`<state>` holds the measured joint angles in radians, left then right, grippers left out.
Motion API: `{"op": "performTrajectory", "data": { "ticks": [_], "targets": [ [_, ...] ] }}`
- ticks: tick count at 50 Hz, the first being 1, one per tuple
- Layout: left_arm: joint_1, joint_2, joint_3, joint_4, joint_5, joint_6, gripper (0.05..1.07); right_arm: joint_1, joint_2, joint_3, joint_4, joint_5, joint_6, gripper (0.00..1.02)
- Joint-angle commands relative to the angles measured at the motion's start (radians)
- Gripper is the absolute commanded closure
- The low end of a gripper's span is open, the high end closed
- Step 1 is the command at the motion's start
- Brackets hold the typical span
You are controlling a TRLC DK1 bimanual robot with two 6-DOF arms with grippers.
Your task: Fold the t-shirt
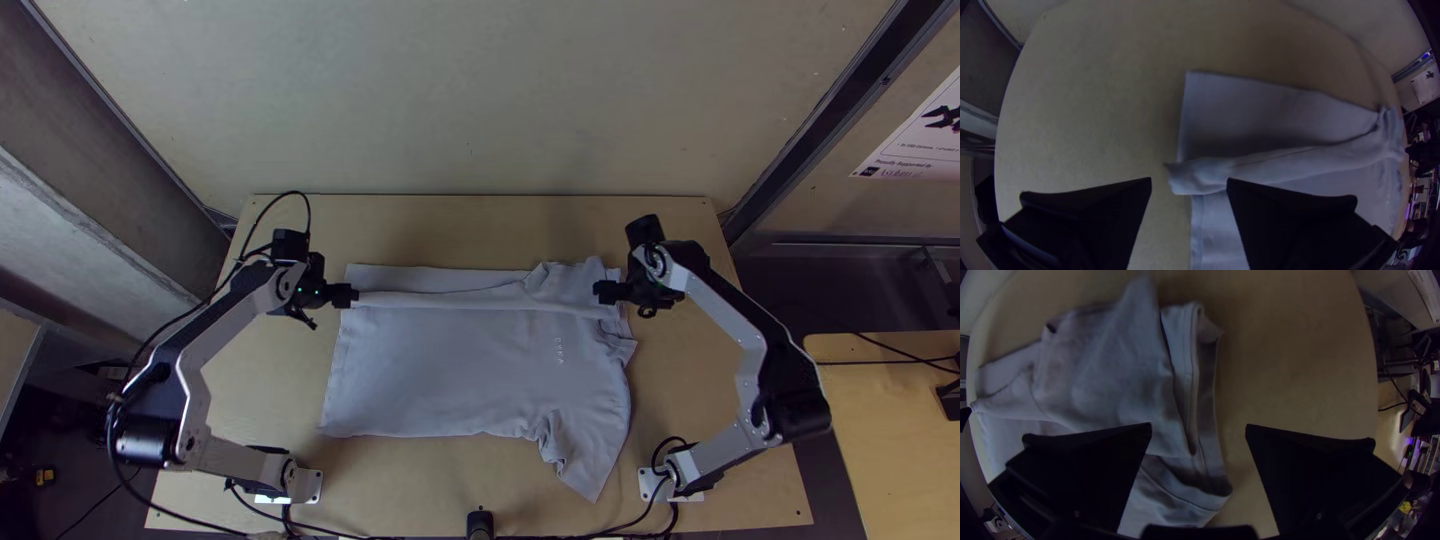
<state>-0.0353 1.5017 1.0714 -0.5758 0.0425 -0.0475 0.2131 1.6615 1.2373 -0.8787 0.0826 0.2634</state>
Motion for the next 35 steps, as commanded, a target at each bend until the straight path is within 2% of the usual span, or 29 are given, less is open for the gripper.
{"op": "performTrajectory", "data": {
  "ticks": [1,5,12,17,23,28,35],
  "targets": [
    [0.0,-0.106,0.027,-0.029,0.02,0.012,0.12,-0.001,-0.106,0.042,-0.055,0.008,0.057,0.03],
    [0.009,-0.138,0.035,-0.067,0.065,0.031,0.1,0.002,-0.151,0.051,-0.098,0.006,0.074,0.03],
    [0.011,-0.248,0.004,-0.088,0.063,0.084,0.1,0.0,-0.253,0.039,-0.114,0.006,0.112,0.03],
    [0.005,-0.314,-0.011,-0.151,0.063,0.123,0.1,0.005,-0.289,0.05,-0.183,0.006,0.125,0.03],
    [0.0,-0.379,-0.022,-0.248,0.063,0.172,0.1,0.017,-0.348,0.044,-0.281,0.006,0.223,0.03],
    [-0.005,-0.432,-0.051,-0.332,0.063,0.25,0.1,0.037,-0.416,0.008,-0.342,0.0,0.318,0.03],
    [-0.008,-0.48,-0.107,-0.467,0.043,0.345,0.1,0.106,-0.474,-0.015,-0.444,-0.006,0.344,0.03]
  ]
}}
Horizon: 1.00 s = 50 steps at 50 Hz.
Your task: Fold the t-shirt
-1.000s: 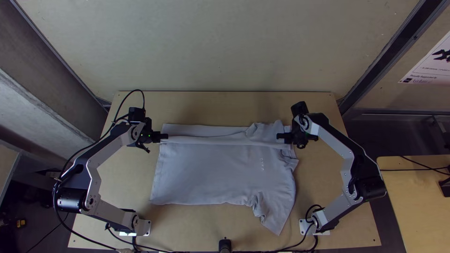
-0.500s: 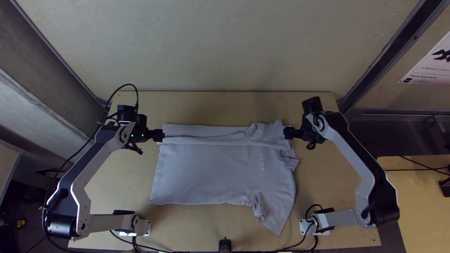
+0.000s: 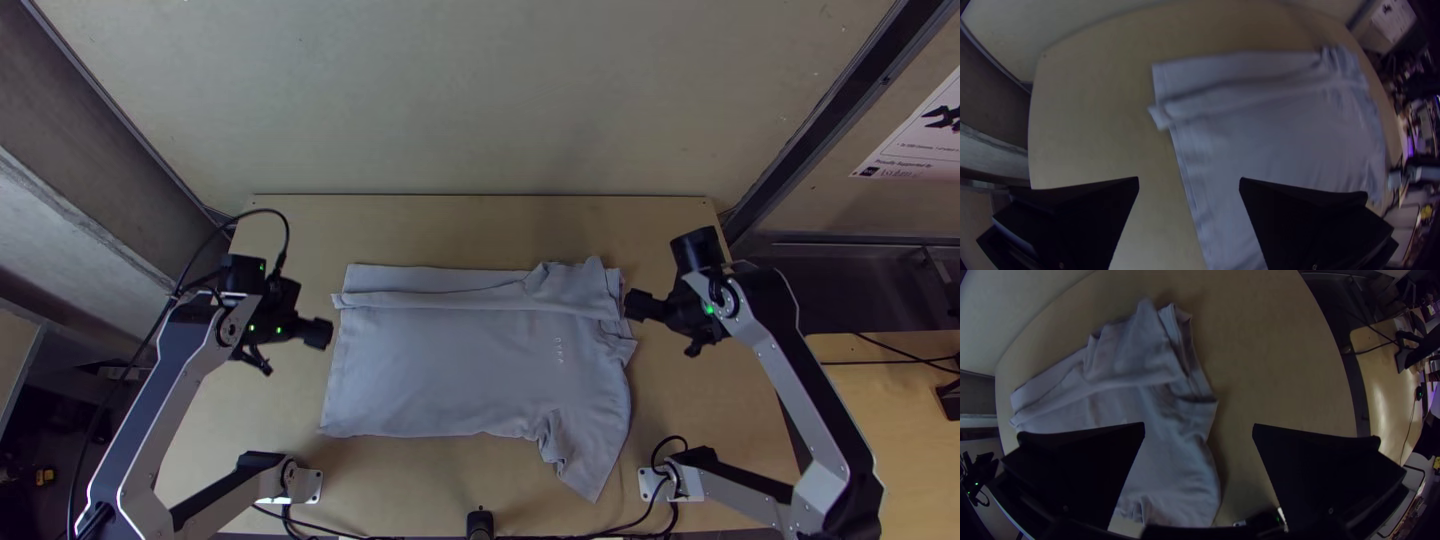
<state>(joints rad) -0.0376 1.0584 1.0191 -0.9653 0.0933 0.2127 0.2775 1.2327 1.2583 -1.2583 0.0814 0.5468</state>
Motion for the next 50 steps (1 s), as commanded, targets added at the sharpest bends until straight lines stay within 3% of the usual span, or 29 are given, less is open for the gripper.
{"op": "performTrajectory", "data": {
  "ticks": [1,12,23,38,46,50],
  "targets": [
    [-0.007,-0.043,-0.06,-0.096,-0.012,0.099,0.1,0.061,-0.049,-0.037,-0.079,-0.005,0.062,0.03],
    [-0.067,-0.124,-0.139,-0.24,-0.035,0.172,0.1,0.189,-0.064,-0.076,-0.174,-0.023,0.127,0.03],
    [-0.116,-0.121,-0.234,-0.322,-0.05,0.165,0.1,0.218,-0.062,-0.143,-0.174,-0.106,0.107,0.03],
    [-0.277,-0.066,-0.295,-0.348,-0.107,0.106,0.11,0.261,-0.062,-0.264,-0.156,-0.163,0.068,0.03],
    [-0.329,-0.011,-0.341,-0.317,-0.153,0.103,0.22,0.267,-0.065,-0.309,-0.138,-0.195,0.053,0.03],
    [-0.344,0.026,-0.356,-0.294,-0.162,0.103,0.23,0.262,-0.065,-0.318,-0.135,-0.233,0.048,0.03]
  ]
}}
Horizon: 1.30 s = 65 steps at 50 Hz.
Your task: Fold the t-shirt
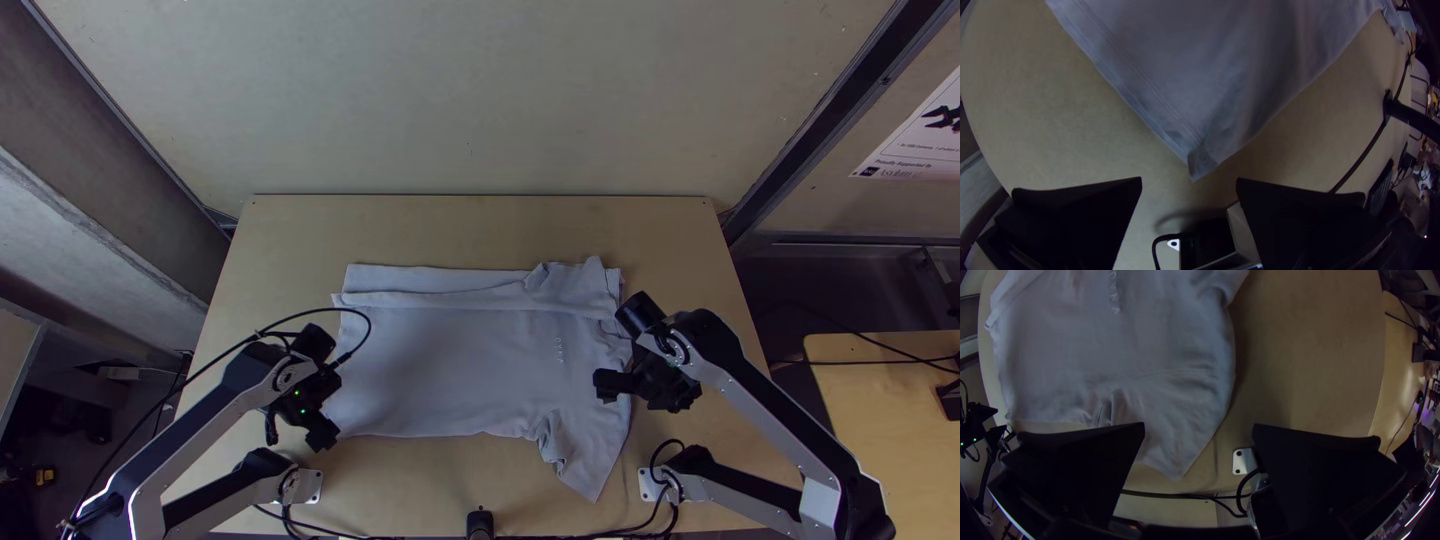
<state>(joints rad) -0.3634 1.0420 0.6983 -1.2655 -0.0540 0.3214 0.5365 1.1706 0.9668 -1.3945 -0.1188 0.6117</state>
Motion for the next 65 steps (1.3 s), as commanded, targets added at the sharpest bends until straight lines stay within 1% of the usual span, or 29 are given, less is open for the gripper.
{"op": "performTrajectory", "data": {
  "ticks": [1,8,12,18,21,23,24,25,28,29,32,37,43,53,62,65],
  "targets": [
    [-0.019,0.055,-0.037,0.011,-0.017,-0.005,0.23,0.0,-0.002,-0.03,0.003,-0.038,-0.021,0.03],
    [-0.039,0.124,-0.029,0.037,-0.017,-0.008,0.23,-0.007,-0.002,-0.068,0.012,-0.048,-0.046,0.03],
    [-0.043,0.156,-0.022,0.058,-0.015,-0.013,0.23,0.002,-0.002,-0.092,0.014,-0.062,-0.046,0.03],
    [-0.051,0.196,-0.016,0.074,-0.014,-0.018,0.24,0.028,0.004,-0.126,0.02,-0.064,-0.044,0.03],
    [-0.062,0.207,-0.013,0.08,-0.007,-0.019,0.38,0.034,0.008,-0.142,0.028,-0.064,-0.041,0.03],
    [-0.074,0.211,-0.011,0.086,0.0,-0.018,0.51,0.039,0.012,-0.151,0.034,-0.07,-0.043,0.03],
    [-0.081,0.213,-0.011,0.089,0.005,-0.016,0.59,0.043,0.015,-0.154,0.035,-0.073,-0.044,0.03],
    [-0.091,0.216,-0.011,0.091,0.017,-0.013,0.7,0.051,0.018,-0.158,0.038,-0.076,-0.044,0.03],
    [-0.1,0.225,-0.016,0.115,0.062,0.004,1.05,0.063,0.031,-0.171,0.049,-0.099,-0.044,0.03],
    [-0.1,0.23,-0.019,0.121,0.062,0.005,1.04,0.066,0.035,-0.174,0.055,-0.102,-0.044,0.03],
    [-0.101,0.243,-0.023,0.143,0.062,0.005,1.04,0.088,0.054,-0.18,0.065,-0.114,-0.038,0.03],
    [-0.077,0.265,-0.005,0.164,0.062,0.005,1.04,0.111,0.09,-0.189,0.071,-0.116,-0.035,0.03],
    [-0.042,0.263,0.023,0.163,0.059,0.016,1.04,0.111,0.133,-0.209,0.091,-0.116,-0.038,0.03],
    [0.049,0.243,0.083,0.138,0.059,0.071,1.04,0.092,0.193,-0.243,0.137,-0.114,-0.049,0.03],
    [0.113,0.225,0.142,0.104,0.059,0.113,1.04,0.082,0.245,-0.255,0.15,-0.114,-0.061,0.04],
    [0.126,0.225,0.144,0.098,0.057,0.122,1.04,0.082,0.262,-0.257,0.15,-0.114,-0.069,0.05]
  ]
}}
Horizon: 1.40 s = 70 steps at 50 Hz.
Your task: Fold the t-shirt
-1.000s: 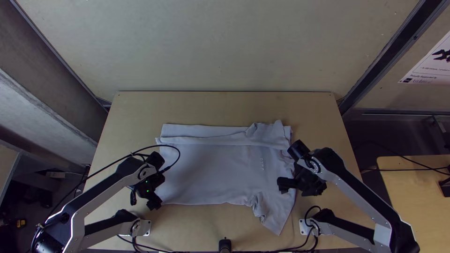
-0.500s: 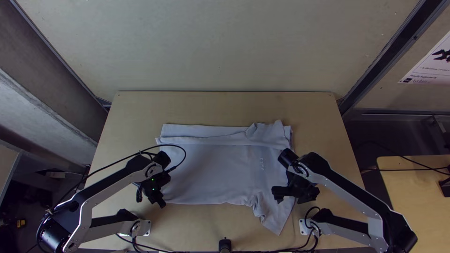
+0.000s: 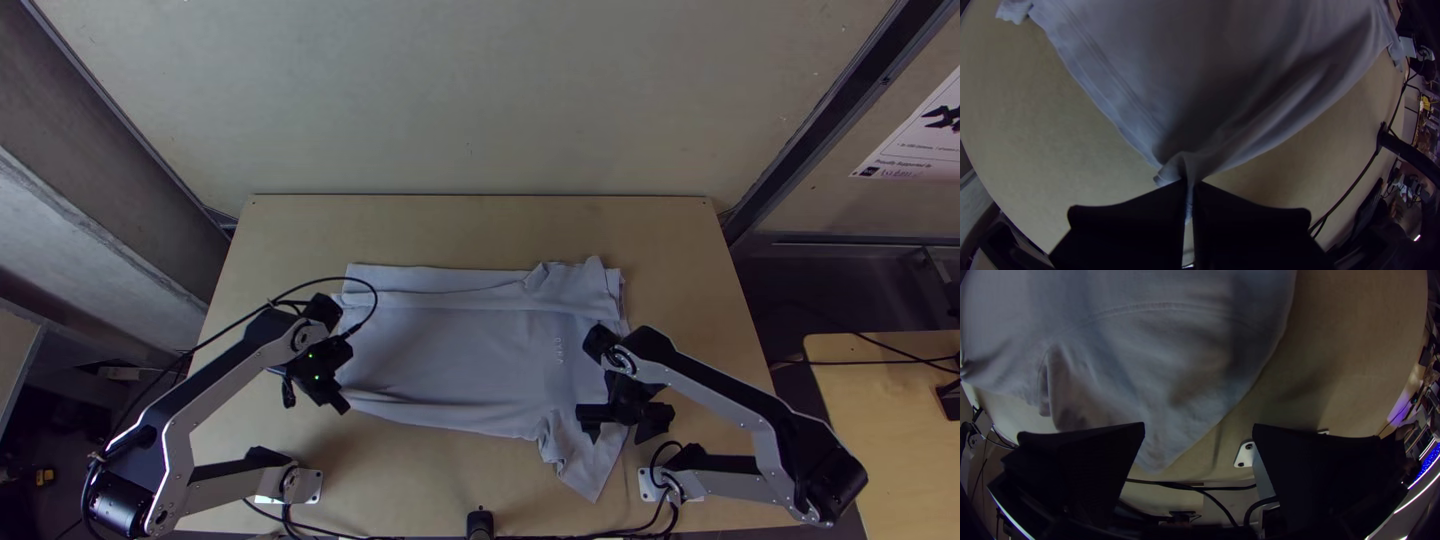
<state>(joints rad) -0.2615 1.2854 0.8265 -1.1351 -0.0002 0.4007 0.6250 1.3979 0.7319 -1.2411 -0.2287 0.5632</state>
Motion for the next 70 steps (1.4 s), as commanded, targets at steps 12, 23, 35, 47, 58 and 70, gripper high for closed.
{"op": "performTrajectory", "data": {
  "ticks": [12,23,35,47,58,70],
  "targets": [
    [0.048,-0.021,0.029,-0.038,0.003,0.05,1.04,-0.015,0.121,-0.046,0.034,-0.027,-0.045,0.1],
    [0.057,-0.024,0.034,-0.037,0.005,0.05,1.04,-0.019,0.207,-0.049,0.086,-0.029,-0.065,0.35],
    [0.07,-0.032,0.042,-0.031,0.006,0.044,1.04,0.008,0.156,-0.011,0.091,0.049,-0.088,1.0],
    [0.104,-0.031,0.086,-0.015,0.016,0.026,1.04,-0.022,0.066,0.098,-0.024,0.057,-0.088,1.0],
    [0.139,-0.031,0.128,0.0,0.028,0.02,1.04,-0.111,0.019,0.175,-0.097,0.15,-0.125,1.0],
    [0.153,-0.02,0.187,0.023,0.026,0.003,1.04,-0.252,0.053,0.299,-0.109,0.241,-0.227,1.0]
  ]
}}
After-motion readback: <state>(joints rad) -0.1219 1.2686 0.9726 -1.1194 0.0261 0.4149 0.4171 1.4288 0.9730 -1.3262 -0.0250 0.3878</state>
